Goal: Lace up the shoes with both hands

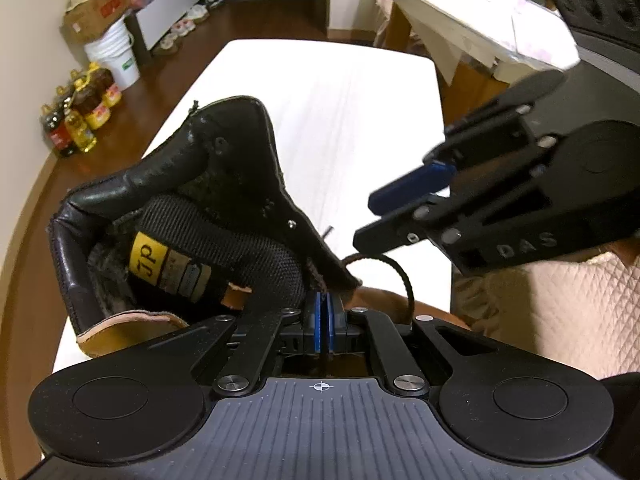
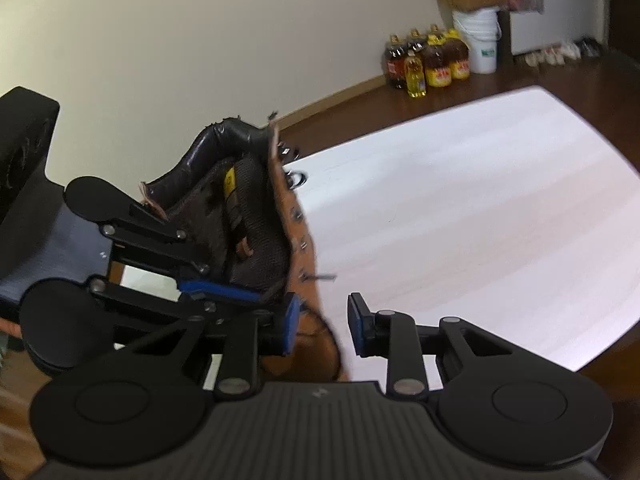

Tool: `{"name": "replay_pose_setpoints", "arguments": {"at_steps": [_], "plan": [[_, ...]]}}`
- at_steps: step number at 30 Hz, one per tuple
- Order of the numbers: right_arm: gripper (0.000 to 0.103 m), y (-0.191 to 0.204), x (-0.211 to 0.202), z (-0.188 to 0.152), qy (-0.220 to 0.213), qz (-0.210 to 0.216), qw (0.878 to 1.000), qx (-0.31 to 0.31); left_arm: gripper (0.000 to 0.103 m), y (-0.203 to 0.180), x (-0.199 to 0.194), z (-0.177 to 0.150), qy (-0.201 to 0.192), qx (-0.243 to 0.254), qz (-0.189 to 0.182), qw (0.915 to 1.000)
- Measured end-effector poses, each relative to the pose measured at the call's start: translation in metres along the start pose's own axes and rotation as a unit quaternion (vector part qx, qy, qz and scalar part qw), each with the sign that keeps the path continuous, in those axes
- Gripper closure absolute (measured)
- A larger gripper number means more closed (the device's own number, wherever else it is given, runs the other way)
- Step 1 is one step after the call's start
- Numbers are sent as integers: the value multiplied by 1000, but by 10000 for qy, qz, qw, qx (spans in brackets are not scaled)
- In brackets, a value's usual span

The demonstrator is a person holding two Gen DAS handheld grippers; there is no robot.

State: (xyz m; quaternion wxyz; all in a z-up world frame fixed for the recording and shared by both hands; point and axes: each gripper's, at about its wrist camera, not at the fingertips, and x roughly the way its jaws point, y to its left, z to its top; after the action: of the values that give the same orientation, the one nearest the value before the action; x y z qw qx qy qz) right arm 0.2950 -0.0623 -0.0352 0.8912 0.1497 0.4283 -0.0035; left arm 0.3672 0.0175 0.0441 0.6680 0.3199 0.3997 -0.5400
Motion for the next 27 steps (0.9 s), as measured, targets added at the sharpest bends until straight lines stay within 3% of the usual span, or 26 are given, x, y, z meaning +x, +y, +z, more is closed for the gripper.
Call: {"name": "replay_pose_setpoints", "arguments": {"at_steps": [2, 4, 6, 12, 14, 16, 18, 21, 25, 27], "plan": [[73, 8, 6, 2, 54, -229, 9958, -880, 99, 0, 0, 0, -11, 8, 10, 10000], [75, 25, 10, 1, 68, -349, 9726, -2295, 99, 0, 0, 0, -15, -13, 20, 10000], [77, 35, 13, 0, 154, -194, 9469, -3207, 99, 1, -1, 0, -31, -54, 42, 10000], [83, 52, 25, 0, 240, -91, 8919, -4514, 99, 3, -1, -1, -79, -228, 76, 9997], [91, 56, 30, -1, 301, -67, 8725, -4877, 99, 4, -1, -2, -110, -284, 66, 9995], [99, 59, 31, -3, 350, 10, 8611, -5072, 99, 5, -2, -3, -129, -356, 61, 9993], [100, 57, 29, -2, 384, 85, 8658, -4988, 97, 6, -10, -8, -168, -479, -14, 9987], [100, 45, 22, 6, 457, 4, 8893, -4551, 90, 7, -36, -32, -247, -597, -63, 9979], [101, 12, 19, 7, 723, -654, 9103, -4024, 87, 16, -48, -61, -32, -594, 222, 9980], [101, -20, 19, 3, 1030, -1274, 9154, -3677, 85, 26, -44, -76, 219, -527, 382, 9976]]}}
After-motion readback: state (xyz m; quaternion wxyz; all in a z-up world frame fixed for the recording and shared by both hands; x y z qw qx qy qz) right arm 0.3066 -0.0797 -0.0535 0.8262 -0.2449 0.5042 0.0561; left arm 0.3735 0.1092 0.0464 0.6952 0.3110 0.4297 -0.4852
